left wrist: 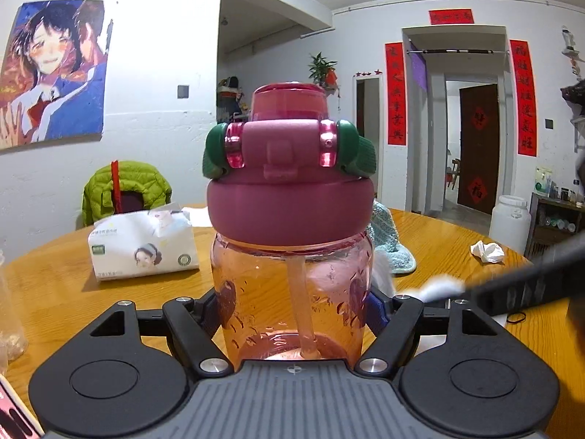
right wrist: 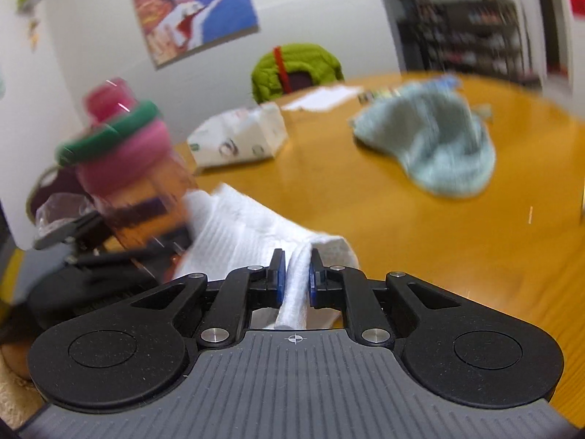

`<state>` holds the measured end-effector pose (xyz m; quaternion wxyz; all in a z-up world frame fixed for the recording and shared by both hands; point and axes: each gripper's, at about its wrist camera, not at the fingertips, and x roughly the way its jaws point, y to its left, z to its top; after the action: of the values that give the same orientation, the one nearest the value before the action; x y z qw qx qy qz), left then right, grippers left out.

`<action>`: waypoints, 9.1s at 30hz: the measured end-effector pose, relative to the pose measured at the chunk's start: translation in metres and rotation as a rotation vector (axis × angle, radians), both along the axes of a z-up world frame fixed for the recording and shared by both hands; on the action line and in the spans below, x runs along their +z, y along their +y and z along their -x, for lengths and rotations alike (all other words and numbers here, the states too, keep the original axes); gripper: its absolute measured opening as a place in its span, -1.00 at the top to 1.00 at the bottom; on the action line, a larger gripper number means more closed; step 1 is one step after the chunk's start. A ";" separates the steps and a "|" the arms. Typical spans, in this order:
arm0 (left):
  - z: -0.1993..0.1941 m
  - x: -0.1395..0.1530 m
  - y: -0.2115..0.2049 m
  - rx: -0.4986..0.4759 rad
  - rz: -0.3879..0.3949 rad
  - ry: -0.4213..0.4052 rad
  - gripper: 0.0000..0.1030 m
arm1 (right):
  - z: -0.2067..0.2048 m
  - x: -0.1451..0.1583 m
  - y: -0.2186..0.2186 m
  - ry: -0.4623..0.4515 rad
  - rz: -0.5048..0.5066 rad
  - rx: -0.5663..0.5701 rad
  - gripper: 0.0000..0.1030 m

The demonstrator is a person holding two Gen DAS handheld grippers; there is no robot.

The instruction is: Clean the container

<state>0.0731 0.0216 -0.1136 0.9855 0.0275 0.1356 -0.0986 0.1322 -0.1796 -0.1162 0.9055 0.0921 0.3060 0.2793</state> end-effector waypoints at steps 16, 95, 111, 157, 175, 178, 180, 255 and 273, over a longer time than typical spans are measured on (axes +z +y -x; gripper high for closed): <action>0.006 0.021 0.004 0.026 0.082 -0.026 -0.40 | 0.001 -0.027 -0.003 0.045 -0.087 -0.002 -0.05; 0.000 0.004 0.098 0.129 0.647 0.000 -0.38 | -0.039 -0.036 0.049 0.239 -0.244 0.025 0.63; 0.000 0.003 0.099 0.129 0.651 -0.002 -0.38 | 0.007 -0.028 0.066 0.224 -0.202 0.333 0.60; -0.002 0.003 0.100 0.128 0.663 0.010 -0.38 | -0.027 0.027 0.035 -0.058 -0.051 0.001 -0.24; -0.003 0.004 0.097 0.122 0.654 0.006 -0.39 | -0.024 -0.010 0.072 -0.144 0.350 0.072 0.91; -0.003 0.005 0.096 0.123 0.657 0.007 -0.39 | -0.006 0.006 0.049 -0.182 0.257 0.042 0.91; -0.003 0.005 0.096 0.123 0.655 0.006 -0.38 | 0.015 0.021 0.038 -0.238 0.200 0.073 0.91; -0.015 0.000 -0.001 -0.051 -0.036 0.021 -0.39 | -0.109 -0.052 0.010 0.403 -0.554 0.167 0.78; 0.002 -0.001 0.006 0.057 0.024 0.236 -0.94 | -0.005 -0.007 0.018 0.024 0.066 -0.176 -0.44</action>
<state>0.0714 0.0278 -0.1146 0.9654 0.0002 0.2500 -0.0747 0.1375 -0.1612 -0.1236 0.9254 0.0922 0.3165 0.1871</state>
